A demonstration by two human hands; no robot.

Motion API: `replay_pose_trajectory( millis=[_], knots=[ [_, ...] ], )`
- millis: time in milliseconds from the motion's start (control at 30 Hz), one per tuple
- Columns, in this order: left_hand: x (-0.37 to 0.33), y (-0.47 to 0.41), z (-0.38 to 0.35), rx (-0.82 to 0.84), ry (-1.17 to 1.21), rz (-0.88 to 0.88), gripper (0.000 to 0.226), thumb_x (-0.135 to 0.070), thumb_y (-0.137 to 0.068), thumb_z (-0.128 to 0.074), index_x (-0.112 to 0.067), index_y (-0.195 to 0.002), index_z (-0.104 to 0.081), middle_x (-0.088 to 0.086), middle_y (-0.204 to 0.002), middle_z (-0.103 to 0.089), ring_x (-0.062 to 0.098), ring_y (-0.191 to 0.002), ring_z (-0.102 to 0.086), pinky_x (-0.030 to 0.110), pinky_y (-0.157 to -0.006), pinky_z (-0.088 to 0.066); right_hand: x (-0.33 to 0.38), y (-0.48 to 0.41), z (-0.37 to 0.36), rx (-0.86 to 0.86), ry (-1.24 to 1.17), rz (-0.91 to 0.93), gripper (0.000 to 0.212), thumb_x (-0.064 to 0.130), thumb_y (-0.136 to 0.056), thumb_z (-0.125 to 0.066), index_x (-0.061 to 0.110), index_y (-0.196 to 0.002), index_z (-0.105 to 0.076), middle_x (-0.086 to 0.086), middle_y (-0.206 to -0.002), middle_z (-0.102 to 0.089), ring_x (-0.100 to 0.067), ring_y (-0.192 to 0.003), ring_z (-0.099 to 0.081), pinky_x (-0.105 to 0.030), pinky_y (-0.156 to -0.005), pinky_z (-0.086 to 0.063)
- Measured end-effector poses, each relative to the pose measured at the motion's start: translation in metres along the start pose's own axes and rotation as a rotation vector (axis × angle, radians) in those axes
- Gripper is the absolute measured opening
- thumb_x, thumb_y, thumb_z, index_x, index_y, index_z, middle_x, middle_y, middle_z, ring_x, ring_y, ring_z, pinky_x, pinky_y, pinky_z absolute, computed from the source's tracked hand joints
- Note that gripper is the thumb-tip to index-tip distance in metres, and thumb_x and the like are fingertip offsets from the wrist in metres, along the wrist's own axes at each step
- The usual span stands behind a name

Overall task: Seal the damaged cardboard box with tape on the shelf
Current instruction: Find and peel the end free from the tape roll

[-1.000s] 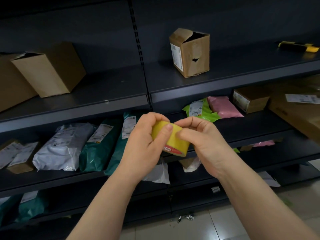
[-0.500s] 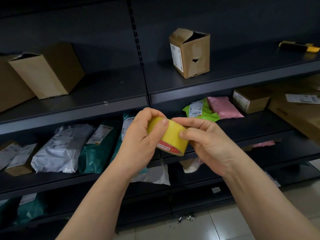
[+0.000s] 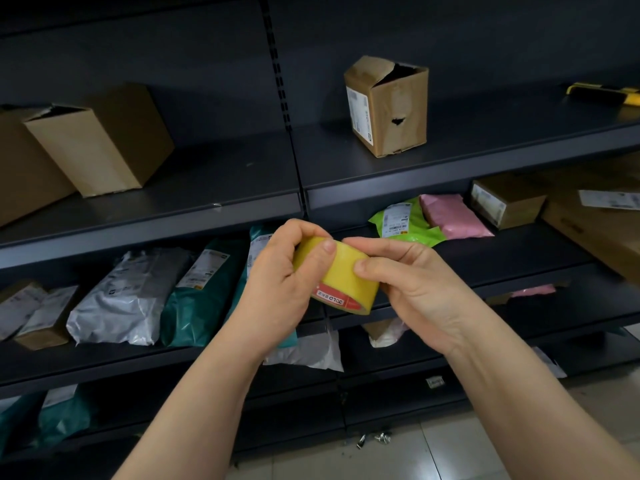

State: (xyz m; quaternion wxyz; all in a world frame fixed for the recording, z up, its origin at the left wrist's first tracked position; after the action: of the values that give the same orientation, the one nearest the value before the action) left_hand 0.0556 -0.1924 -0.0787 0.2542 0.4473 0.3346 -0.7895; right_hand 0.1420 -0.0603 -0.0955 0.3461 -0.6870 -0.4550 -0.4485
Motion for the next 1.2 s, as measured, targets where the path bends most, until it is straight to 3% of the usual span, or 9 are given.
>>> replay_pose_trajectory(
  millis=[100,200,267,367,400,567,667,800,1200],
  knots=[
    [0.004,0.0,-0.001,-0.004,0.112,0.062,0.027,-0.041,-0.089,-0.054,-0.019,-0.102,-0.062,0.009,-0.098,-0.063,0.026,-0.086,-0.058,0.049,-0.08,-0.052,0.0,-0.001,0.0,0.019,0.058,0.054,0.026,0.023,-0.081,-0.061,0.02,-0.104,-0.074,0.0,-0.104,-0.074,-0.011,-0.1,-0.065,-0.03,-0.094,-0.05],
    [0.006,0.0,-0.004,0.031,0.222,0.133,0.015,-0.036,-0.088,-0.056,-0.023,-0.09,-0.064,-0.004,-0.11,-0.066,0.015,-0.093,-0.059,0.042,-0.082,-0.053,-0.002,-0.004,0.003,-0.085,0.26,0.169,0.024,0.024,-0.101,-0.045,0.027,-0.116,-0.064,0.004,-0.095,-0.064,-0.012,-0.088,-0.058,-0.033,-0.082,-0.049],
    [0.004,-0.003,-0.006,0.109,0.223,0.164,0.014,-0.027,-0.09,-0.056,-0.025,-0.08,-0.065,-0.003,-0.114,-0.067,0.014,-0.094,-0.059,0.037,-0.077,-0.052,0.0,-0.005,0.005,-0.157,0.448,0.257,0.021,0.019,-0.104,-0.039,0.027,-0.117,-0.054,0.002,-0.088,-0.057,-0.005,-0.077,-0.052,-0.031,-0.074,-0.046],
    [-0.001,-0.006,-0.008,0.181,0.164,0.208,0.017,-0.027,-0.08,-0.06,-0.013,-0.084,-0.07,0.017,-0.094,-0.066,0.019,-0.081,-0.056,0.043,-0.074,-0.048,0.004,-0.005,0.0,-0.126,0.674,0.438,0.016,0.02,-0.104,-0.035,0.021,-0.119,-0.041,0.003,-0.084,-0.052,-0.001,-0.072,-0.05,-0.021,-0.067,-0.044],
    [-0.003,-0.007,-0.009,0.186,0.145,0.216,0.023,-0.029,-0.076,-0.062,-0.009,-0.084,-0.07,0.016,-0.084,-0.063,0.019,-0.078,-0.054,0.043,-0.073,-0.047,0.006,-0.004,-0.003,-0.111,0.741,0.489,0.019,0.022,-0.102,-0.034,0.019,-0.12,-0.038,0.006,-0.084,-0.05,-0.003,-0.073,-0.05,-0.022,-0.067,-0.044],
    [-0.005,-0.009,-0.016,0.183,0.246,0.267,0.033,-0.036,-0.062,-0.071,-0.006,-0.075,-0.068,0.015,-0.078,-0.057,0.025,-0.076,-0.052,0.043,-0.075,-0.045,0.011,-0.002,-0.01,-0.097,0.983,0.651,0.024,0.025,-0.097,-0.036,0.032,-0.119,-0.029,0.012,-0.085,-0.045,-0.01,-0.075,-0.05,-0.04,-0.068,-0.046],
    [-0.003,-0.01,-0.019,0.14,0.308,0.274,0.02,-0.02,-0.063,-0.066,-0.004,-0.074,-0.066,0.016,-0.076,-0.054,0.027,-0.076,-0.049,0.044,-0.075,-0.042,0.012,-0.003,-0.009,-0.098,0.953,0.64,0.025,0.025,-0.097,-0.036,0.031,-0.12,-0.029,0.012,-0.085,-0.047,-0.011,-0.074,-0.051,-0.042,-0.068,-0.047],
    [0.0,-0.008,-0.02,0.127,0.323,0.261,0.029,-0.013,-0.069,-0.059,0.012,-0.083,-0.063,0.021,-0.079,-0.056,0.03,-0.077,-0.051,0.045,-0.074,-0.042,0.013,-0.005,-0.005,-0.102,0.879,0.599,0.028,0.022,-0.095,-0.038,0.02,-0.123,-0.034,0.011,-0.083,-0.047,-0.008,-0.073,-0.051,-0.036,-0.068,-0.045],
    [0.001,-0.007,-0.018,0.046,0.334,0.193,0.03,-0.002,-0.061,-0.047,0.01,-0.08,-0.066,0.019,-0.081,-0.063,0.028,-0.077,-0.057,0.044,-0.074,-0.047,0.019,-0.004,-0.01,-0.059,0.863,0.65,0.029,0.02,-0.095,-0.042,0.015,-0.123,-0.037,0.013,-0.08,-0.047,-0.013,-0.075,-0.052,-0.039,-0.074,-0.046]
  ],
)
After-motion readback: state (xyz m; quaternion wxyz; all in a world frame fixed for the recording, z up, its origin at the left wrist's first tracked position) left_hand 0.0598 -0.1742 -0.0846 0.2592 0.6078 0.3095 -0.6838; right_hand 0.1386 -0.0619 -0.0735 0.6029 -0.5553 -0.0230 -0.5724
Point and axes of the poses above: each hand's wrist, its own y-axis away from the middle knuckle, its own z-axis out of the back of the hand, x = y × z, the point moved 3 cm from there along -y, towards the middle knuckle
